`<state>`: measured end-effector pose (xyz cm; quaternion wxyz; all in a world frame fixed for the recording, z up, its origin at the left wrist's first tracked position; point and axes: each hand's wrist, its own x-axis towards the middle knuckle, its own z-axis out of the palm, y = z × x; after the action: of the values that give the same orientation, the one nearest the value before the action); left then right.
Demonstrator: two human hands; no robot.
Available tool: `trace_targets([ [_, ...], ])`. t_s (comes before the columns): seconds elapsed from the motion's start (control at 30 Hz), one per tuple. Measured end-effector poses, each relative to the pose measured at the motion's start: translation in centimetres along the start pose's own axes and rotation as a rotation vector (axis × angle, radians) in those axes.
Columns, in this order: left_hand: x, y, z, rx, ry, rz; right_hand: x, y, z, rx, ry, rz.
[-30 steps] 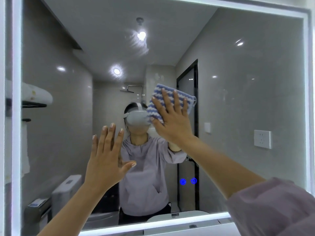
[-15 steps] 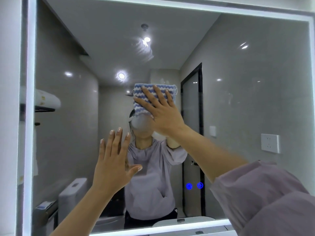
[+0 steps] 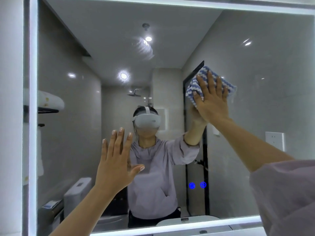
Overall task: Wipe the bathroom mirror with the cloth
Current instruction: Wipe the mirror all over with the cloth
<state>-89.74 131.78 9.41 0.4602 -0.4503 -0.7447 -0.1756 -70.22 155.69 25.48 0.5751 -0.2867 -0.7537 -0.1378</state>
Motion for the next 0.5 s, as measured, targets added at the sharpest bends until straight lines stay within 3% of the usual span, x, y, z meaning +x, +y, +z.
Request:
trace_targets([
  [0.17,0.1,0.3,-0.1,0.003,-0.018,-0.01,-0.5,-3.2,0.6,0.008,0.023,0.085],
  [0.5,0.1,0.1,0.2,0.029,0.007,-0.001,-1.3,-15.5,2.6,-0.096,-0.057,-0.417],
])
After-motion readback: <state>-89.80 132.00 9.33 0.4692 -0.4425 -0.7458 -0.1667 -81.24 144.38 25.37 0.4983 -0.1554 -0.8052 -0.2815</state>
